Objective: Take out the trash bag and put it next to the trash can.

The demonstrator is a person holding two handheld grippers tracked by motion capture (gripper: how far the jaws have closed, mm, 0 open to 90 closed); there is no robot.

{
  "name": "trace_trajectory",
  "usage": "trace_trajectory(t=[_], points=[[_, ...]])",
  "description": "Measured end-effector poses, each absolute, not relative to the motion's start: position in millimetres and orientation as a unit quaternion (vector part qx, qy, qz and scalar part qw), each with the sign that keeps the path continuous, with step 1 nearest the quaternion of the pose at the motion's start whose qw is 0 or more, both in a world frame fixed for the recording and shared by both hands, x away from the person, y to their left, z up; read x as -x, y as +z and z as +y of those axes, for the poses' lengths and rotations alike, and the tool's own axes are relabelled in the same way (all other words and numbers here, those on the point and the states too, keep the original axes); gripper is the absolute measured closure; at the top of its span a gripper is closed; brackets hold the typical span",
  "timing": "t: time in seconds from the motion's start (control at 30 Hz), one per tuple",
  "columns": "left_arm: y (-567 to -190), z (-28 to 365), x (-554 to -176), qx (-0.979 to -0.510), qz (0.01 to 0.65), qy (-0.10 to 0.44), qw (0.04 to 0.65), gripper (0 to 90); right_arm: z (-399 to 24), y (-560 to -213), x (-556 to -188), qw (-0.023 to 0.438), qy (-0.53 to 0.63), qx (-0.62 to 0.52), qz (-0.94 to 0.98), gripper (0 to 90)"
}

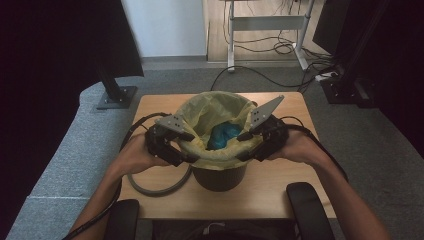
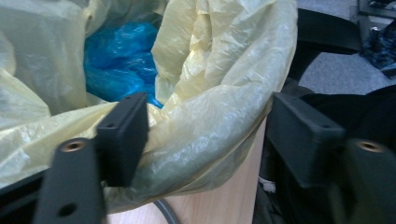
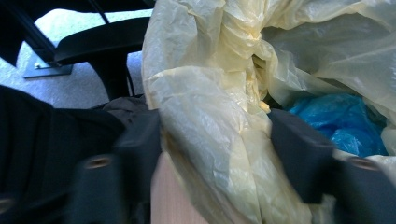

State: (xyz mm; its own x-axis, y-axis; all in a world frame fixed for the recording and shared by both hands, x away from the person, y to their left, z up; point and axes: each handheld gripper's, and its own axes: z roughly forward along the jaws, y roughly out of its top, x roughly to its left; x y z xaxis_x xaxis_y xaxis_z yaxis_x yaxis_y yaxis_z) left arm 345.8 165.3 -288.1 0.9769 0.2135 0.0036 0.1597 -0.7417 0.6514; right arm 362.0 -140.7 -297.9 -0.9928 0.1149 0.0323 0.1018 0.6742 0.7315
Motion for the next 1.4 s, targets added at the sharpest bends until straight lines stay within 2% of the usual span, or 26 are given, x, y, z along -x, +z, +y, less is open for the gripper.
trace_trajectory(t=[0.1, 0.23, 0.3, 0.33, 0.4, 0.47, 0.57, 0.63, 0.7, 0.83, 0.93, 1.0, 1.13, 1.3, 1.4], points=[[-285, 169, -347, -0.926, 0.097, 0.021, 0.364, 46.1, -143, -293, -361, -0.006, 0.411, -0.05, 0.91, 60.4], [-278, 173, -348, -0.919, 0.094, -0.001, 0.383, 69.4, -147, -282, -359, -0.004, 0.428, -0.05, 0.902, 79.1], [-273, 175, -346, -0.917, 0.098, 0.018, 0.387, 83.0, -147, -278, -361, 0.009, 0.433, -0.059, 0.9, 83.7], [-271, 175, -347, -0.916, 0.104, 0.025, 0.387, 86.3, -147, -277, -362, 0.01, 0.436, -0.063, 0.898, 85.3], [-269, 176, -351, -0.912, 0.109, 0.014, 0.395, 82.7, -145, -277, -367, 0.012, 0.441, -0.069, 0.895, 87.0], [-268, 174, -352, -0.908, 0.118, 0.017, 0.402, 63.5, -143, -277, -370, 0.017, 0.44, -0.076, 0.894, 87.5], [-269, 165, -356, -0.908, 0.122, 0.005, 0.4, 44.1, -139, -276, -376, 0.029, 0.443, -0.083, 0.892, 87.7], [-271, 158, -357, -0.916, 0.122, 0.012, 0.382, 45.1, -136, -275, -379, 0.034, 0.445, -0.083, 0.891, 87.7], [-272, 153, -360, -0.924, 0.128, 0.025, 0.36, 51.0, -135, -274, -382, 0.039, 0.448, -0.086, 0.889, 87.7], [-275, 149, -363, -0.93, 0.126, 0.044, 0.341, 71.9, -135, -273, -386, 0.047, 0.451, -0.094, 0.887, 87.5], [-275, 151, -367, -0.926, 0.136, 0.05, 0.347, 83.9, -136, -274, -386, 0.047, 0.453, -0.094, 0.885, 85.7], [-274, 154, -370, -0.922, 0.146, 0.061, 0.353, 87.1, -137, -275, -386, 0.047, 0.454, -0.096, 0.885, 79.4], [-271, 161, -376, -0.913, 0.167, 0.061, 0.366, 88.1, -142, -277, -387, 0.05, 0.455, -0.105, 0.883, 60.1], [-267, 170, -383, -0.902, 0.196, 0.072, 0.378, 88.1, -150, -280, -387, 0.06, 0.444, -0.12, 0.886, 50.4], [-265, 176, -386, -0.897, 0.21, 0.078, 0.382, 88.1, -155, -280, -388, 0.064, 0.447, -0.13, 0.883, 49.7]])
